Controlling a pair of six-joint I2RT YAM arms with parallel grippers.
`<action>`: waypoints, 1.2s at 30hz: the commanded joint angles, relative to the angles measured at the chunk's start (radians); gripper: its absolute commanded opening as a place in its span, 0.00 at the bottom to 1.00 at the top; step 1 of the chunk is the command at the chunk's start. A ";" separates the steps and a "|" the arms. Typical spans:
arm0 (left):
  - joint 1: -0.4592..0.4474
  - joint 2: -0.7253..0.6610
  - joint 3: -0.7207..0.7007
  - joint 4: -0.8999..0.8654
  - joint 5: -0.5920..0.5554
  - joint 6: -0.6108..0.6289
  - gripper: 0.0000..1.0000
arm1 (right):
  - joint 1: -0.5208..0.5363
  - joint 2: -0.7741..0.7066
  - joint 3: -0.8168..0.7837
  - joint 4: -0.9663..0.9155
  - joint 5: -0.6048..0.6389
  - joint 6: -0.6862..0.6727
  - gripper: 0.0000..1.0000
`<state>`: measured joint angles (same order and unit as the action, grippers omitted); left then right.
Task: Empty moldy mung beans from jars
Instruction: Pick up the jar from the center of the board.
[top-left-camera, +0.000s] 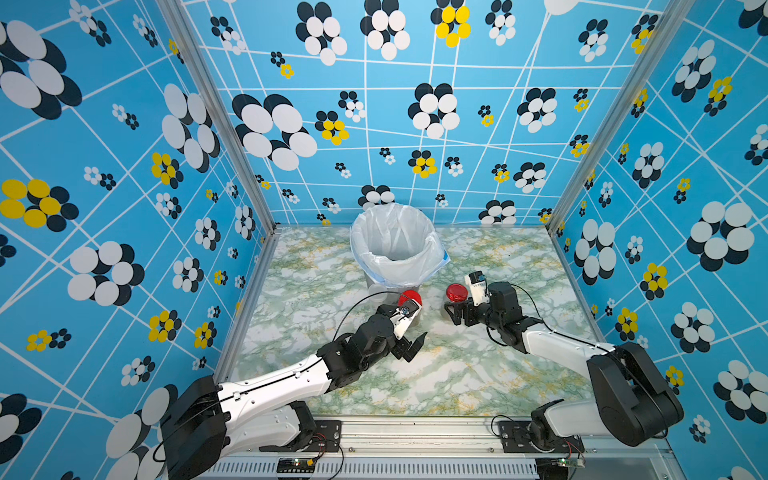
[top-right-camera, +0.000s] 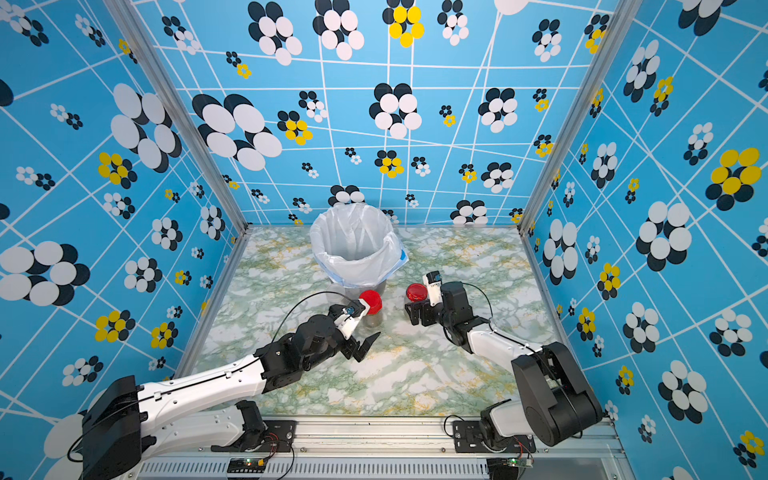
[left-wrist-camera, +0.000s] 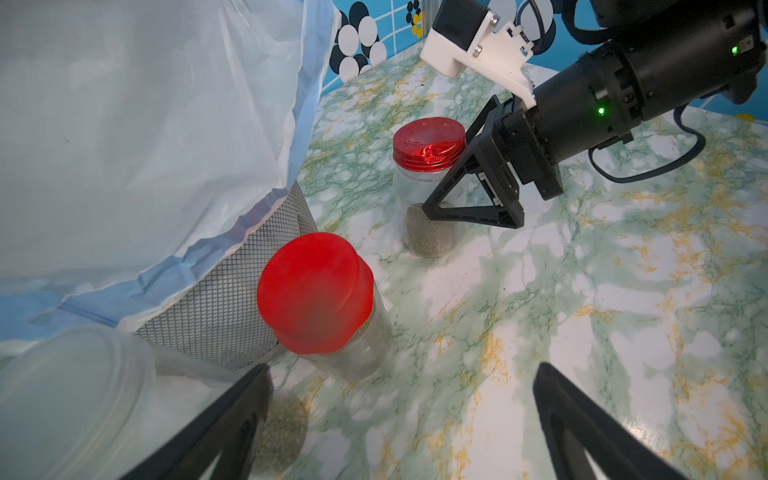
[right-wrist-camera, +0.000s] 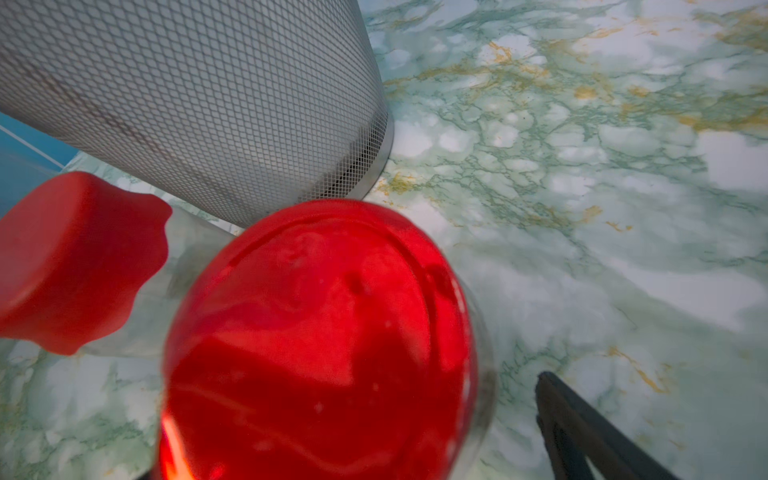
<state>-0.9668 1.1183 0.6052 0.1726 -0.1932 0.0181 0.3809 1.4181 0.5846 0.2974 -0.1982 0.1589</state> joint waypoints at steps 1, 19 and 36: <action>0.016 -0.008 0.024 0.011 0.029 -0.016 0.99 | 0.014 0.022 0.028 0.062 0.035 0.008 0.99; 0.075 0.034 -0.008 0.068 0.074 -0.052 0.99 | 0.023 0.139 0.055 0.180 0.049 0.007 0.86; 0.080 0.115 0.029 0.120 0.231 -0.029 1.00 | 0.025 -0.059 0.064 -0.023 0.064 -0.047 0.68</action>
<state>-0.8940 1.2179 0.6041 0.2409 -0.0296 -0.0154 0.4000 1.4250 0.6182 0.3584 -0.1360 0.1333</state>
